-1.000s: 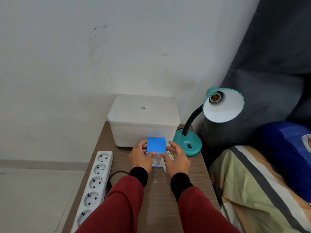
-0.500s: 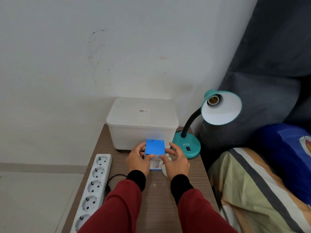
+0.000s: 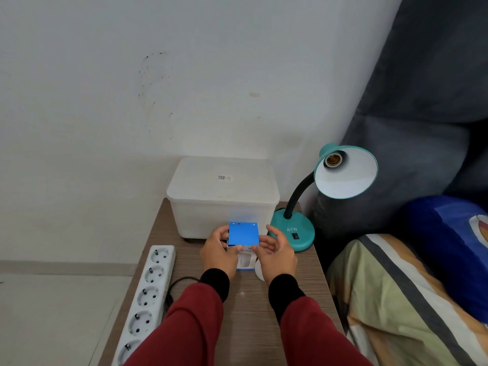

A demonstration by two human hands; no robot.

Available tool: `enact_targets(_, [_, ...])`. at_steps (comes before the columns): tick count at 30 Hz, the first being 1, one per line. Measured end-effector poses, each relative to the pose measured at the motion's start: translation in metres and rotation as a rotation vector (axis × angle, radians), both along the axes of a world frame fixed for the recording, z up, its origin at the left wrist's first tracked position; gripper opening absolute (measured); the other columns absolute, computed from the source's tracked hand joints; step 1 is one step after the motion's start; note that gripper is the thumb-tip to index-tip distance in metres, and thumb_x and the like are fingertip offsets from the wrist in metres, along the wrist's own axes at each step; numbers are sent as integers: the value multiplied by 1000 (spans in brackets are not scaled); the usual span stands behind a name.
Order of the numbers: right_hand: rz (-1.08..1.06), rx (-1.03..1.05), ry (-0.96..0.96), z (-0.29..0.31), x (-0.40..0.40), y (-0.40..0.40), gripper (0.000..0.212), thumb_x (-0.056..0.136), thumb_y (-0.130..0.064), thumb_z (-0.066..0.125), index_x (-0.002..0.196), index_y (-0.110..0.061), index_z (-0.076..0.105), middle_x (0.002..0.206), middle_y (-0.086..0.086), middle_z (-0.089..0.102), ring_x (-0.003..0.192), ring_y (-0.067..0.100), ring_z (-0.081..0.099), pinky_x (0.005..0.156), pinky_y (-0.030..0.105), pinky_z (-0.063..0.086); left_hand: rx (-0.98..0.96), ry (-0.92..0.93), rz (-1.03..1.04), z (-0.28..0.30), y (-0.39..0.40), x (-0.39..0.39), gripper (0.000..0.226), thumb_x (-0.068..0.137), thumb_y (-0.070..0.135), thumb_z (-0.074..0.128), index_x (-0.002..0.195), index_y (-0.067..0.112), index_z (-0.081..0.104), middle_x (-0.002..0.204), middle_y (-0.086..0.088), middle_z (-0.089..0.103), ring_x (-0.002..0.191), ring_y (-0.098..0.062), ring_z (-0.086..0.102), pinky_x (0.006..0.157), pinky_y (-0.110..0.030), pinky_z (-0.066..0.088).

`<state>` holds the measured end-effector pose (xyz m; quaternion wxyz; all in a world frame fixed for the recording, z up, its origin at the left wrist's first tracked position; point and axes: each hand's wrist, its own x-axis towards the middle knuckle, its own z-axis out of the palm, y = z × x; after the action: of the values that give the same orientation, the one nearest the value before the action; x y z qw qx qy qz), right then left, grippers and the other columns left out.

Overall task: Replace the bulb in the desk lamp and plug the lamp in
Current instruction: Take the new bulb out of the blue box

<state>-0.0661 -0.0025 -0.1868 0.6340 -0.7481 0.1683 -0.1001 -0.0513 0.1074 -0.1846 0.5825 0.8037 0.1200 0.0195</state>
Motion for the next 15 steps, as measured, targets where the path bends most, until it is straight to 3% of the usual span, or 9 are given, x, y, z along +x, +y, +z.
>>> enact_targets(4, [6, -24, 11, 1, 2, 0, 55, 76, 4, 72, 125, -14, 54, 89, -4, 64, 85, 11, 64, 85, 20, 51, -1, 6, -26, 0, 0, 1, 51, 80, 3, 73, 126, 13, 53, 115, -1, 63, 85, -8, 51, 70, -10, 38])
enact_targets(11, [-8, -33, 9, 0, 2, 2, 53, 77, 5, 71, 125, -12, 55, 95, 0, 64, 88, 13, 64, 81, 17, 51, -10, -5, -36, -4, 6, 1, 50, 78, 0, 72, 124, 12, 57, 111, 0, 64, 89, -8, 56, 67, -5, 39])
enact_targets(15, [-6, -33, 0, 2, 0, 2, 53, 77, 5, 71, 123, -15, 55, 89, -6, 63, 85, 7, 63, 74, 11, 49, 0, -25, -32, -4, 6, 2, 50, 78, 2, 72, 124, 16, 58, 111, 1, 65, 87, -8, 55, 65, -3, 37])
